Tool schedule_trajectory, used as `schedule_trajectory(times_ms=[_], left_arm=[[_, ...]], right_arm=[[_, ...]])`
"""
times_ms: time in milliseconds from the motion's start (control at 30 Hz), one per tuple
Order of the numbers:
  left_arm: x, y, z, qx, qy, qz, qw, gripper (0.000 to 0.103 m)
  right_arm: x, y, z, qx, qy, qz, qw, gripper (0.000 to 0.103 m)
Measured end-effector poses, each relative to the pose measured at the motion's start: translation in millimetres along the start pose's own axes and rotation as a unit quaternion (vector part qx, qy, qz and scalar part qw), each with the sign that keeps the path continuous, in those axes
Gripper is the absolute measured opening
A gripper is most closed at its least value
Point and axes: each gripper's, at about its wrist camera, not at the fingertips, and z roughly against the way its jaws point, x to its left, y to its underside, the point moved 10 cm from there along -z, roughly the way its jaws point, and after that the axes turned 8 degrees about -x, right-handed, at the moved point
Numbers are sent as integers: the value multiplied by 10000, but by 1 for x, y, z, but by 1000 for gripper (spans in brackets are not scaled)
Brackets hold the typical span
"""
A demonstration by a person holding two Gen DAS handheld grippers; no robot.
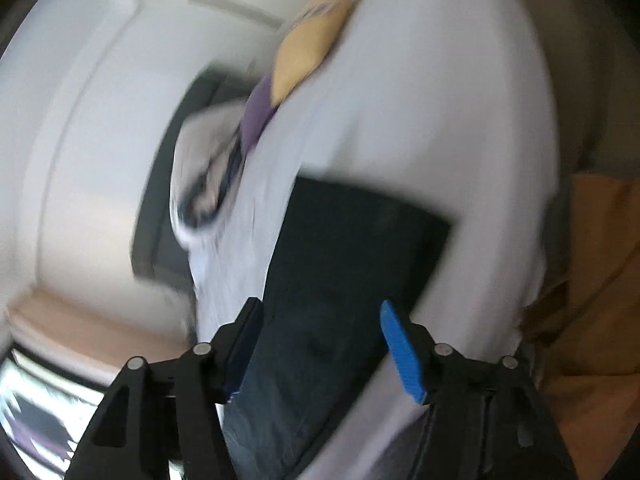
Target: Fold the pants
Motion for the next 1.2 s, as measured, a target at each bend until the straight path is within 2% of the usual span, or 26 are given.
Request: schedule_trajectory(times_ms=[67,133,200,233,300,400,433,500,633,767,900,967,1067,1200], left_arm=[[-37,2,-13,88,362,-34,9993,91],[-64,10,-34,308,542,-42,9980,91],[-84,17,-59,527,578,-42,9969,91],[-91,22,-68,629,578,-44,9963,91],[-100,30,-85,829,561,-47,9950,91],[-99,42,-96,1085,429,-95,9931,91],[-98,45,-100,1133,381,-93,9928,91],[-86,53,-97,1231,290,-22,9920,91],[-68,57,-93,1239,255,1,9920,91],[-67,61,-104,1238,158,-206,9920,91],[-64,62,-105,1212,183,-202,9922,91],[-66,63,-106,1204,195,-193,9923,91],[-64,64,-104,1190,203,-198,9925,91],[-64,63,-103,1180,218,-182,9926,91]], right_arm=[[-11,-10,5,-215,-79,-361,9991,65],[-22,-13,5,-247,-154,-558,9980,65],[-32,-12,-1,-147,-195,-658,9975,65],[-28,0,-12,-103,-206,-673,9975,65],[-39,-6,-18,-12,-211,-791,9966,65],[-56,-8,-21,54,-279,-1014,9944,65],[-54,0,-39,83,-287,-1087,9936,65],[-59,1,-48,100,-393,-1201,9919,65],[-46,1,-47,157,-759,-1122,9907,62],[-31,1,-53,151,-1001,-1072,9891,61],[-22,0,-55,148,-1298,-1138,9849,58],[-21,0,-57,160,-1361,-1241,9828,57],[-28,-2,-63,153,-1393,-1405,9801,47],[-33,-13,-68,-59,-1474,-1637,9754,44]])
